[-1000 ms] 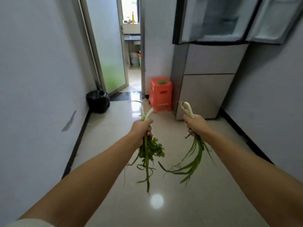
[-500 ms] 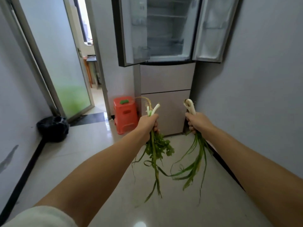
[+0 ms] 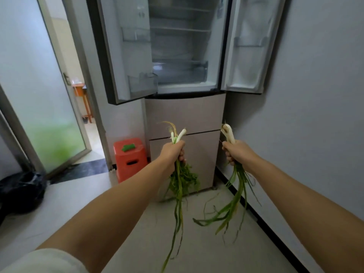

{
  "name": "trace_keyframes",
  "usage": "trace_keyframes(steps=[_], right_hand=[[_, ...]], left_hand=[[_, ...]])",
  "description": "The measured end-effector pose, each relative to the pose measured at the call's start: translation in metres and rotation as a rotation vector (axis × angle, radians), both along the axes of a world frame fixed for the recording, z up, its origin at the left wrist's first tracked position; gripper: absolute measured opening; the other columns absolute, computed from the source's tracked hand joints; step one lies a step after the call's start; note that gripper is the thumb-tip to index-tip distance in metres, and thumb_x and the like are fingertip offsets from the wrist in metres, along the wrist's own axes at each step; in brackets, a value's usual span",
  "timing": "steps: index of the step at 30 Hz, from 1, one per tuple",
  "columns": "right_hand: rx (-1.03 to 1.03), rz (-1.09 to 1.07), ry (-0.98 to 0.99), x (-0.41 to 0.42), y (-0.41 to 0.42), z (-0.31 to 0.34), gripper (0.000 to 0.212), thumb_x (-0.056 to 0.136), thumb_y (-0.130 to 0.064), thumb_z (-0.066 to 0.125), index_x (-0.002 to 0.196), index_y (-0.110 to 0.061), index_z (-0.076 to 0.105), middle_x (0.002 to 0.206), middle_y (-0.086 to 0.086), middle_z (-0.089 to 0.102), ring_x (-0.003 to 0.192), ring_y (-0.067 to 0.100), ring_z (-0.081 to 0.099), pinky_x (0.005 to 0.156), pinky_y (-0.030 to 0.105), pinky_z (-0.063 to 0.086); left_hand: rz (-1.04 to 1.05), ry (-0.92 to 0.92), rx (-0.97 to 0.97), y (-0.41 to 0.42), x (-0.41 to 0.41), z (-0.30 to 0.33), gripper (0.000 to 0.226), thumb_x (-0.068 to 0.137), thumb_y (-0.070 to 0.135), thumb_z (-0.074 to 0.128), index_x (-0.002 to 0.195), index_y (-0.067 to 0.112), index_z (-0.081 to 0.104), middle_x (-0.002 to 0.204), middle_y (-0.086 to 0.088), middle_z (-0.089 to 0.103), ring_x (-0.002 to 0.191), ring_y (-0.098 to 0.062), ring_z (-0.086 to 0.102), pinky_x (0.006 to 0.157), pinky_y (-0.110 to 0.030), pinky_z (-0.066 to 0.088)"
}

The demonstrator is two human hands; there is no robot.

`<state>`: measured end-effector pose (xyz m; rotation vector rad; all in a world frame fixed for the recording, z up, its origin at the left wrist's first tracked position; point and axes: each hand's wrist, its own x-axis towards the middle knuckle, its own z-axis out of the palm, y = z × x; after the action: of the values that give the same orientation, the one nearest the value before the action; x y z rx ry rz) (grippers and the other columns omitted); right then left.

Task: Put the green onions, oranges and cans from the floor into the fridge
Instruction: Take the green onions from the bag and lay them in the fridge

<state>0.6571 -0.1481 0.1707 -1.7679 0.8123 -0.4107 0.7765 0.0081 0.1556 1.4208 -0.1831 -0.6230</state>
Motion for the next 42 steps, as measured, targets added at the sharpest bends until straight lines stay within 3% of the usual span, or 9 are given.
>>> trace_keyframes(steps=[9,17,23,29,33,36,38,42], right_hand=[[0.016,-0.044,-0.053,0.153,-0.150,0.030,0.015,0.096,-0.020,0.044,0.088,-0.010,0.052,0.063,0.004,0.045,0.051,0.015,0.043,0.048,0.026,0.037],[0.081,0.099,-0.183,0.317,-0.294,0.077,0.017,0.099,-0.019,0.041,0.085,-0.011,0.047,0.061,0.003,0.039,0.049,0.014,0.039,0.045,0.023,0.035],[-0.102,0.247,-0.192,0.444,-0.380,0.155,0.013,0.098,-0.016,0.040,0.090,-0.010,0.047,0.061,0.004,0.040,0.050,0.015,0.039,0.047,0.026,0.037],[-0.451,0.407,-0.183,0.565,-0.413,0.225,0.020,0.096,-0.014,0.040,0.078,-0.012,0.049,0.062,0.007,0.043,0.049,0.017,0.041,0.043,0.025,0.036],[-0.821,0.446,-0.097,0.635,-0.430,0.267,0.016,0.095,-0.016,0.043,0.098,-0.005,0.054,0.068,0.009,0.050,0.049,0.019,0.046,0.041,0.023,0.038],[-1.219,0.400,0.025,0.692,-0.440,0.299,0.028,0.097,-0.021,0.043,0.111,-0.002,0.057,0.091,0.016,0.060,0.068,0.027,0.055,0.054,0.029,0.043],[-1.435,0.389,0.093,0.731,-0.442,0.315,0.029,0.098,-0.022,0.041,0.115,-0.004,0.057,0.103,0.016,0.060,0.083,0.030,0.055,0.067,0.032,0.041],[-1.681,0.319,0.149,0.802,-0.439,0.335,0.023,0.097,-0.015,0.041,0.112,-0.010,0.057,0.110,0.013,0.061,0.085,0.031,0.057,0.068,0.032,0.042]], left_hand=[[-0.017,-0.061,-0.006,-0.151,0.159,0.041,0.009,0.093,0.014,0.052,0.089,0.006,0.052,0.056,-0.002,0.039,0.045,-0.015,0.037,0.050,-0.029,0.041],[0.078,-0.139,-0.092,-0.294,0.308,0.076,0.020,0.093,0.015,0.053,0.073,0.011,0.050,0.051,0.000,0.037,0.036,-0.011,0.034,0.042,-0.024,0.038],[0.197,-0.201,-0.153,-0.372,0.414,0.127,0.022,0.093,0.016,0.051,0.071,0.012,0.048,0.043,0.002,0.039,0.033,-0.011,0.035,0.045,-0.026,0.039],[0.271,-0.150,-0.348,-0.409,0.510,0.162,0.025,0.093,0.018,0.049,0.069,0.013,0.045,0.046,0.001,0.041,0.036,-0.012,0.037,0.048,-0.025,0.044],[0.276,-0.147,-0.477,-0.436,0.572,0.189,0.028,0.092,0.018,0.050,0.065,0.014,0.043,0.044,0.000,0.041,0.034,-0.013,0.038,0.048,-0.023,0.046],[0.314,-0.200,-0.514,-0.458,0.626,0.210,0.029,0.091,0.017,0.050,0.064,0.014,0.042,0.044,-0.001,0.042,0.033,-0.014,0.039,0.051,-0.025,0.046],[0.358,-0.266,-0.469,-0.468,0.664,0.223,0.026,0.090,0.017,0.050,0.065,0.013,0.044,0.041,0.000,0.046,0.036,-0.015,0.044,0.055,-0.028,0.048],[0.554,-0.627,-0.174,-0.478,0.732,0.235,0.020,0.088,0.015,0.051,0.068,0.014,0.054,0.048,0.001,0.057,0.055,-0.018,0.054,0.067,-0.033,0.047]])
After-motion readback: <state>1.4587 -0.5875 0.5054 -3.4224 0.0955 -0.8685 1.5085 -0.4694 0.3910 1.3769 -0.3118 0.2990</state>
